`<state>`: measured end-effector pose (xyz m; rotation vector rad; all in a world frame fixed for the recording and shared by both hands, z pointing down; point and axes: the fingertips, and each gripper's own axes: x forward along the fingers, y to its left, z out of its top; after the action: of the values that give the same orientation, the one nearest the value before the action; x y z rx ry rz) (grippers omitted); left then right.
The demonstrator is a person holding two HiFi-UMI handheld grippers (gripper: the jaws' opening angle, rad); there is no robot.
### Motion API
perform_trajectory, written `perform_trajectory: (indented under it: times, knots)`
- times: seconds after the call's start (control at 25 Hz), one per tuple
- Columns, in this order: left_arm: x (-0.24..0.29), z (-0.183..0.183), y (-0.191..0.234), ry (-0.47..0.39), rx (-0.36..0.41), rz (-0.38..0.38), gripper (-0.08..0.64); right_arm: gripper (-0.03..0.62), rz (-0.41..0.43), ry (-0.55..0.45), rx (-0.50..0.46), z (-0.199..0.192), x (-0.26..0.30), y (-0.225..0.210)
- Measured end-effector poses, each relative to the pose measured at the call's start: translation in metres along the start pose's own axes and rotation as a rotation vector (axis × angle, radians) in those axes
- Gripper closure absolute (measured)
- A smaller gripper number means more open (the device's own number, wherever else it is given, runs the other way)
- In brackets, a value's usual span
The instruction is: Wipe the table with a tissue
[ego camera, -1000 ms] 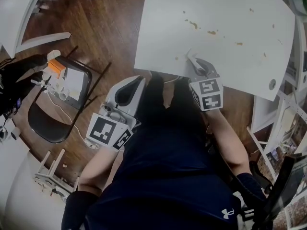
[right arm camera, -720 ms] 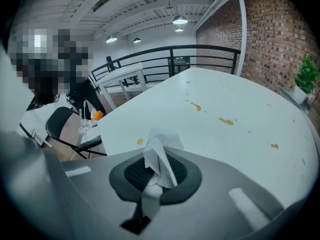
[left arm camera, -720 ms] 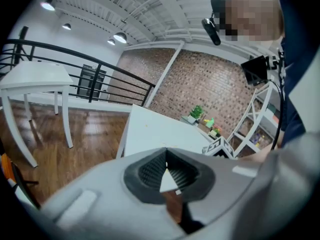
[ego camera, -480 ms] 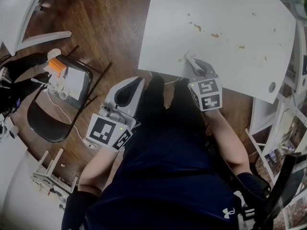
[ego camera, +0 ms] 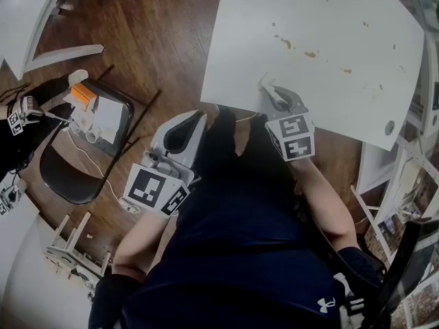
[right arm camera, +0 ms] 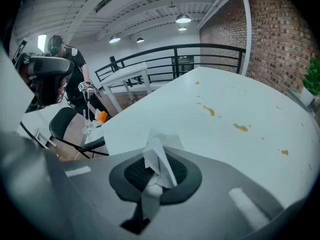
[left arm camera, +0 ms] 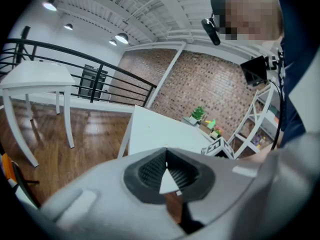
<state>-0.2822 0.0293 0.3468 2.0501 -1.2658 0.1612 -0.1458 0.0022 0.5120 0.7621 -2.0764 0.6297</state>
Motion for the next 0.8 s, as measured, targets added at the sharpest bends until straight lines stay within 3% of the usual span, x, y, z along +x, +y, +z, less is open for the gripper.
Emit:
perform_trajectory:
  times: [0.8]
  knots:
    - [-0.010, 0.001, 0.014, -0.014, -0.015, 0.013, 0.557, 0.580, 0.023, 0.012, -0.020, 0.010, 0.010, 0.017]
